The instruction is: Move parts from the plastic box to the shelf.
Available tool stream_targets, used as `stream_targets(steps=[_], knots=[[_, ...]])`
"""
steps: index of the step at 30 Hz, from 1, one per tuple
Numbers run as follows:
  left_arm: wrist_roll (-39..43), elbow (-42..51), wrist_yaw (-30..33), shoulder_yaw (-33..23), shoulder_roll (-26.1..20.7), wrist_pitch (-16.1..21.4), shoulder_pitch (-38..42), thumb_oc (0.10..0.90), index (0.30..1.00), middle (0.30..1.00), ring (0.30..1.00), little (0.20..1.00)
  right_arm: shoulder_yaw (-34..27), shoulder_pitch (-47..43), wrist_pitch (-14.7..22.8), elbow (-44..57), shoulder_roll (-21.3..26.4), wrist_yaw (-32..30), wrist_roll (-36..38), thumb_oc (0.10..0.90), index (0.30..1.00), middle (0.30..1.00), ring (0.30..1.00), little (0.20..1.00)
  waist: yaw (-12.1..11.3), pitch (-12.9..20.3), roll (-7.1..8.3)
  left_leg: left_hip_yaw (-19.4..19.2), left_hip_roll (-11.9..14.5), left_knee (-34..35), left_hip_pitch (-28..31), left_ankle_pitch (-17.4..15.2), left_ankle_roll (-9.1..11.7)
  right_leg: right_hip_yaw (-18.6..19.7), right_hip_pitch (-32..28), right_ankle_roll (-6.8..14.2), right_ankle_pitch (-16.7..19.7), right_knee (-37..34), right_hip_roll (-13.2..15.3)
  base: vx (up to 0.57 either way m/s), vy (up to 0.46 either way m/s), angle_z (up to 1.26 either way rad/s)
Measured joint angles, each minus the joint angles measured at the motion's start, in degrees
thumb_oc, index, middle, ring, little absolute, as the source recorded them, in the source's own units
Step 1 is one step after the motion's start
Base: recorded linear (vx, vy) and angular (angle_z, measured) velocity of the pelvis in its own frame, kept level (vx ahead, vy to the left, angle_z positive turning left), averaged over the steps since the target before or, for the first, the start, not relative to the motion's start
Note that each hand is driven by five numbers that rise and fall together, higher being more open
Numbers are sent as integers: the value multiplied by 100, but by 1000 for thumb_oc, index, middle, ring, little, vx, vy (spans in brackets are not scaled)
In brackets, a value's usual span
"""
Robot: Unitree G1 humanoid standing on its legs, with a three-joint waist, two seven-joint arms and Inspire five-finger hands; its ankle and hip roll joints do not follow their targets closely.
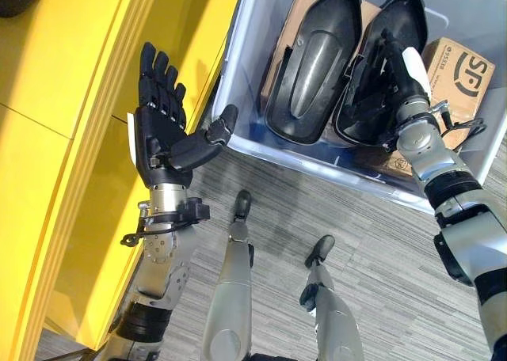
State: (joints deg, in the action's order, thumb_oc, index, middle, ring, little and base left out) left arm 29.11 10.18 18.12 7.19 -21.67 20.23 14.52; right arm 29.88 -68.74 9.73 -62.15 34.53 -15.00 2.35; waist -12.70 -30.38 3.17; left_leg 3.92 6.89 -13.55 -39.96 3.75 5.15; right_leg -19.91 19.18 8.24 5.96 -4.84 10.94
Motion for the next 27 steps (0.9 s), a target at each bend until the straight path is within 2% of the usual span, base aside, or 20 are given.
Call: stream_targets(steps=[2, 5, 6, 9, 12, 16, 17, 18, 19, 21, 27], knots=[[0, 0, 8, -4, 0, 1, 7, 900, 1000, 1000, 1000, 1000, 36, 6, -123, 269, 83, 1, -4, 900, 1000, 1000, 1000, 1000, -1, 0, 0, -4, -10, 0, -31, 9, -10, 0, 30, 12, 26, 0, 12, 0, 0, 0], [-5, 45, 51, -38, 1, 13, 30, 900, 1000, 1000, 1000, 1000, 18, 429, -399, 1842, 422, -67, -139, 900, 1000, 1000, 1000, 1000, 23, -1, 1, -17, -9, 0, -127, 15, -19, 9, 134, 36, 51, 0, 14, 0, 0, 0], [-9, 79, 73, -50, 1, 12, 27, 900, 1000, 1000, 1000, 1000, -179, 699, -376, 2527, 481, -111, -285, 900, 1000, 1000, 1000, 1000, 34, -3, 3, -25, -11, 0, -156, 23, -30, 10, 163, 38, 54, 1, 18, 0, 0, 0], [-21, 129, 170, -73, 2, 10, 29, 900, 1000, 1000, 1000, 1000, -428, 1071, -407, 3294, 484, -211, -625, 900, 1000, 1000, 1000, 1000, 104, -8, 13, -41, -3, -3, -155, 23, -31, 33, 173, 40, 52, 0, 23, 0, 0, 0], [-30, 224, 196, -220, 2, 10, 19, 900, 1000, 1000, 1000, 1000, -1100, 1862, -420, 4496, 477, -297, -1248, 900, 1000, 1000, 1000, 1000, 193, -10, 16, -38, -1, -12, -146, 25, -33, 72, 142, 40, 51, 0, 18, -3, -4, 1], [-84, 231, 294, -403, 2, 8, -2, 900, 1000, 1000, 1000, 1000, -1599, 2431, -511, 5100, 426, -380, -1971, 900, 1000, 1000, 1000, 1000, 333, -21, 39, -71, 6, -215, -146, 23, -34, 155, 70, 39, 54, -1, -7, -13, 6, -3], [-101, 237, 297, -438, 1, 6, -24, 900, 1000, 1000, 1000, 1000, -1680, 2548, -526, 5143, 375, -377, -2067, 900, 1000, 1000, 1000, 1000, 386, -26, 53, -73, 0, -614, -300, 19, -39, 194, 9, 34, 57, -2, -1, 0, 0, 0], [-141, 311, 294, -459, 3, 7, -39, 900, 1000, 1000, 1000, 1000, -1798, 2752, -572, 5300, 310, -389, -2172, 900, 1000, 1000, 1000, 1000, 412, -25, 93, -101, -46, -1044, -599, -105, -127, 234, -37, 30, 62, 0, 34, -19, 8, -21], [-176, 529, 298, -501, 19, 17, -241, 900, 1000, 1000, 1000, 1000, -1837, 2906, -584, 5508, 293, -359, -2326, 900, 1000, 1000, 1000, 1000, 449, -12, 71, -117, 28, -346, -287, 110, -305, 313, -44, 77, 8, -2, -28, -32, 13, -24], [-274, 646, 277, -506, 2, 11, -298, 900, 1000, 1000, 1000, 1000, -2062, 3174, -565, 5905, 294, -377, -2499, 900, 1000, 1000, 1000, 1000, 581, -16, 82, -191, -1, -67, -259, 132, -207, 352, 59, 96, -18, 6, 29, -9, 2, -9], [-288, 644, 296, -564, 10, -30, -358, 900, 1000, 1000, 1000, 1000, -2143, 3828, -564, 6288, 85, -186, -2730, 900, 1000, 1000, 1000, 1000, 618, -22, 94, -249, -42, -82, -307, 126, -215, 401, 135, 123, 13, 3, 61, -9, 6, -1]])
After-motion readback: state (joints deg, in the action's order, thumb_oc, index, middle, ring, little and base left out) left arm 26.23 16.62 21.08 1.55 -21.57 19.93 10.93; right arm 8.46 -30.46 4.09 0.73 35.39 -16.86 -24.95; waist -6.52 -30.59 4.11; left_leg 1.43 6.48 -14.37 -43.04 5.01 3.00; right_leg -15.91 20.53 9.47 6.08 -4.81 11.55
